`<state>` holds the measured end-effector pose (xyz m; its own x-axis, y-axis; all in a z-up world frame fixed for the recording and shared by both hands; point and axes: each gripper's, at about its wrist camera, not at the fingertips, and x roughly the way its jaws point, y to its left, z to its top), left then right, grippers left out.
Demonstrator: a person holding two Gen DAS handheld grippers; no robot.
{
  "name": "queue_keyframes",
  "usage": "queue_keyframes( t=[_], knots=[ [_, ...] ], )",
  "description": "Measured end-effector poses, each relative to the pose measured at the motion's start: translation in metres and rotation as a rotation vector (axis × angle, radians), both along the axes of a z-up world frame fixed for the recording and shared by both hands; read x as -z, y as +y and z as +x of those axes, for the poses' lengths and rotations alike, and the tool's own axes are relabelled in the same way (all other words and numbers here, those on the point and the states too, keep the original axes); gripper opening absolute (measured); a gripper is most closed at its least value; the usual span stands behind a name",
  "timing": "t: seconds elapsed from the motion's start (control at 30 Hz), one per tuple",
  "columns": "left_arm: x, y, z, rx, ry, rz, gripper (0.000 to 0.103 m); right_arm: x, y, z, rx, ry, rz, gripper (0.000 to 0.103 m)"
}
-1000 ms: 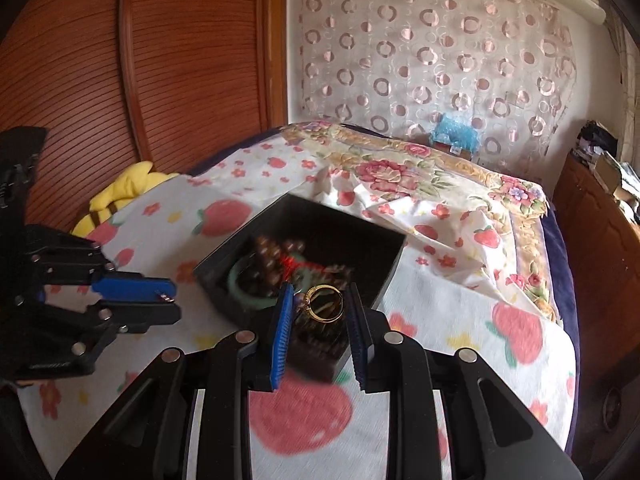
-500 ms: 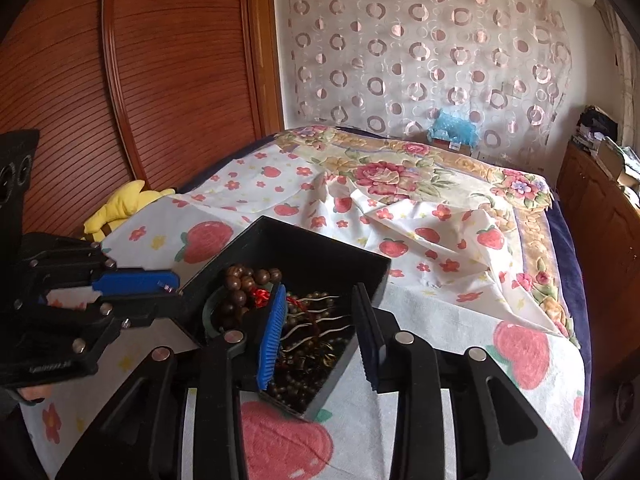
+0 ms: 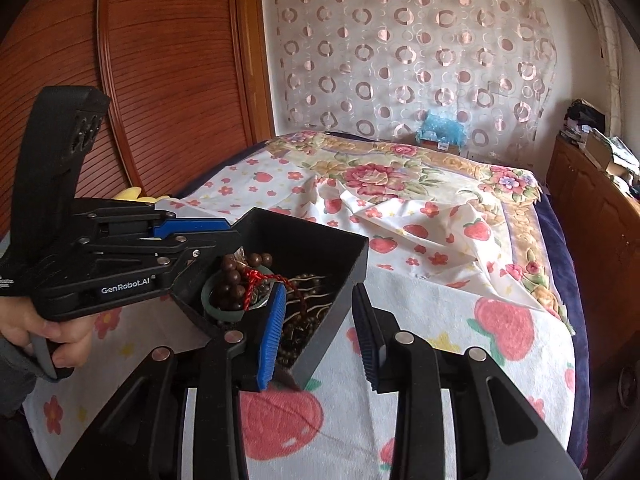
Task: Organize jewelry
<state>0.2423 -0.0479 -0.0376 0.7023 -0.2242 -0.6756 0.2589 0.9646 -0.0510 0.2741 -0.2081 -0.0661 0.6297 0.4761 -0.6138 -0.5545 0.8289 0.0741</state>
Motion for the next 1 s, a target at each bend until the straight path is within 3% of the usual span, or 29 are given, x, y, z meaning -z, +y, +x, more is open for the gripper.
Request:
queue_keyframes(
  t=[0.17, 0.23, 0.27, 0.3, 0.5, 0.57, 0.73, 1.0],
  knots=[
    [-0.005, 0.002, -0.016, -0.014, -0.01, 0.001, 0.029, -0.001, -0.007, -0.012, 0.033, -0.005, 0.011, 0.037],
    [-0.007, 0.005, -0.024, -0.022, -0.018, 0.001, 0.04, -0.002, -0.01, -0.019, 0.053, -0.011, 0.015, 0.037],
    [-0.009, 0.007, -0.031, -0.031, -0.026, 0.0, 0.051, -0.002, -0.011, -0.022, 0.063, -0.013, 0.019, 0.038],
    [-0.011, 0.008, -0.037, -0.039, -0.034, 0.0, 0.061, -0.003, -0.012, -0.026, 0.073, -0.014, 0.025, 0.04],
    [-0.026, 0.021, -0.08, -0.114, -0.1, 0.007, 0.085, -0.012, -0.019, -0.059, 0.129, -0.047, 0.06, 0.059],
    [-0.032, 0.026, -0.095, -0.138, -0.118, 0.009, 0.091, -0.017, -0.02, -0.073, 0.151, -0.07, 0.069, 0.069],
    [-0.043, 0.028, -0.125, -0.179, -0.154, 0.036, 0.095, -0.029, -0.022, -0.105, 0.205, -0.136, 0.086, 0.099],
    [-0.054, 0.031, -0.158, -0.215, -0.171, 0.037, 0.095, -0.04, -0.028, -0.14, 0.258, -0.169, 0.109, 0.101]
  ],
)
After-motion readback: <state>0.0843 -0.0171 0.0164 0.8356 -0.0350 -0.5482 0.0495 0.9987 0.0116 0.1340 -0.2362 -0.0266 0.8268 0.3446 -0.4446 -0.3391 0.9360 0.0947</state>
